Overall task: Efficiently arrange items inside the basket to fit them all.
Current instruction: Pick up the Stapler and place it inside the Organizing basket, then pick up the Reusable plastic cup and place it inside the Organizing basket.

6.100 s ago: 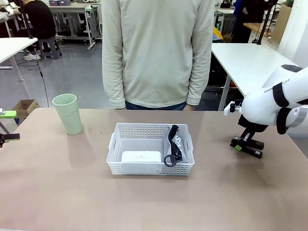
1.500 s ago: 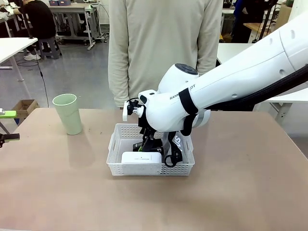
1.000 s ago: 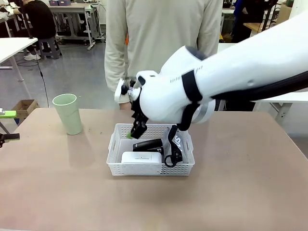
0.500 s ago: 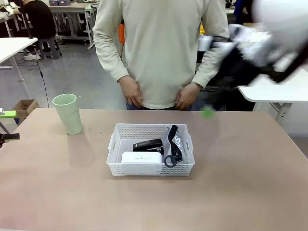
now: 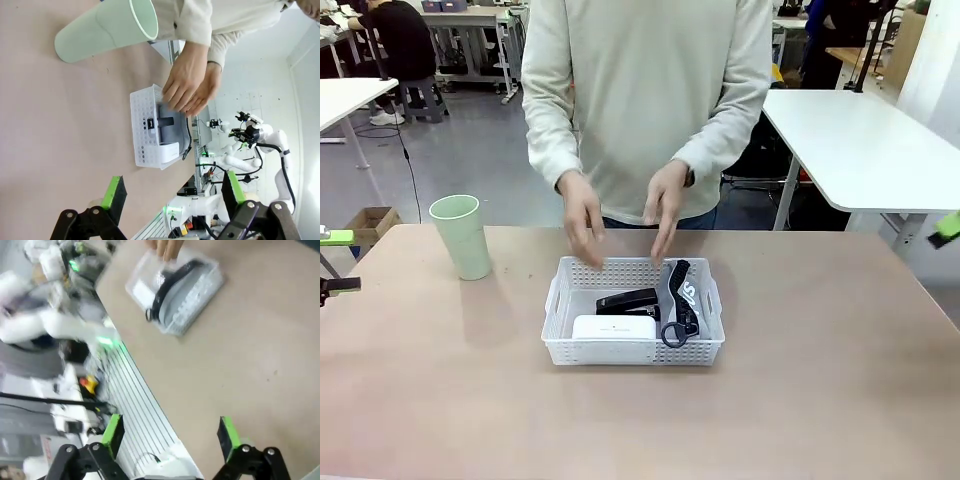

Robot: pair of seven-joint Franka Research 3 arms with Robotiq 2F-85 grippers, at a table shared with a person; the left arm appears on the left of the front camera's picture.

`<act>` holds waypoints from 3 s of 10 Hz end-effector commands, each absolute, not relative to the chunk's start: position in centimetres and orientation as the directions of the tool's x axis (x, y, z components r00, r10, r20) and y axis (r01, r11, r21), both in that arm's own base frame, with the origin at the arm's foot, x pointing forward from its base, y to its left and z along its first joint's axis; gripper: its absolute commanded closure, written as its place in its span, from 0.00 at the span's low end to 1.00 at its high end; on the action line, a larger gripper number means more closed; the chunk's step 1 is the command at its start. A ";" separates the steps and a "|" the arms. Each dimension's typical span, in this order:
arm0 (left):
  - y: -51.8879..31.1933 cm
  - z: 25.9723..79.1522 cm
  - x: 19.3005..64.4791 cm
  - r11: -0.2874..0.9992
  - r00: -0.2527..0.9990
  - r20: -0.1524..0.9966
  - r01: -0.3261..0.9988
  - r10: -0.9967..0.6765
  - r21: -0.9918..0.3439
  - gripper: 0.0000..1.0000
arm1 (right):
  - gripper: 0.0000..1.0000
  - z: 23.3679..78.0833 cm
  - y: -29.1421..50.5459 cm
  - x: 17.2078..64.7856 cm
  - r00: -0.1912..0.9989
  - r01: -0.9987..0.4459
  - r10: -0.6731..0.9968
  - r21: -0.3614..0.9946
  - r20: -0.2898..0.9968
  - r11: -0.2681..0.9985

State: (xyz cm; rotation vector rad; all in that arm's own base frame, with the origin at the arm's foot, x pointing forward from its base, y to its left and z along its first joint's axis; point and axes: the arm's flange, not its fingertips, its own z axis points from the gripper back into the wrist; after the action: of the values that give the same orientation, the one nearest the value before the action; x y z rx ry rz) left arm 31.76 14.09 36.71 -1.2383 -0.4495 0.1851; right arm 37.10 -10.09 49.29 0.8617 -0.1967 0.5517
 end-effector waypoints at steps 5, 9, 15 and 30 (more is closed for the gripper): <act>14.1 37.0 31.6 0.314 0.904 0.216 0.097 0.370 -0.944 0.00 | 0.00 43.2 -16.4 36.3 0.916 -0.278 -0.177 0.888 0.360 0.366; 14.1 37.0 31.6 0.314 0.904 0.216 0.097 0.370 -0.944 0.00 | 0.00 43.1 -18.9 35.8 0.925 -0.264 -0.167 0.893 0.342 0.363; 14.1 37.0 31.6 0.314 0.904 0.216 0.097 0.370 -0.944 0.00 | 0.00 43.1 -18.9 35.8 0.925 -0.264 -0.167 0.893 0.342 0.363; 7.3 42.6 40.5 0.660 0.444 0.775 0.750 -0.449 -0.047 0.00 | 0.00 43.1 -18.9 35.8 0.925 -0.264 -0.167 0.893 0.342 0.363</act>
State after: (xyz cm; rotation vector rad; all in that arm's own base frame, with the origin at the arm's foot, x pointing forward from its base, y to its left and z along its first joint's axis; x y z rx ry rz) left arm 40.04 6.53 41.76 -0.3695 -0.8445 -0.7840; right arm 35.71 -18.62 42.76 1.1957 -0.4014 0.0518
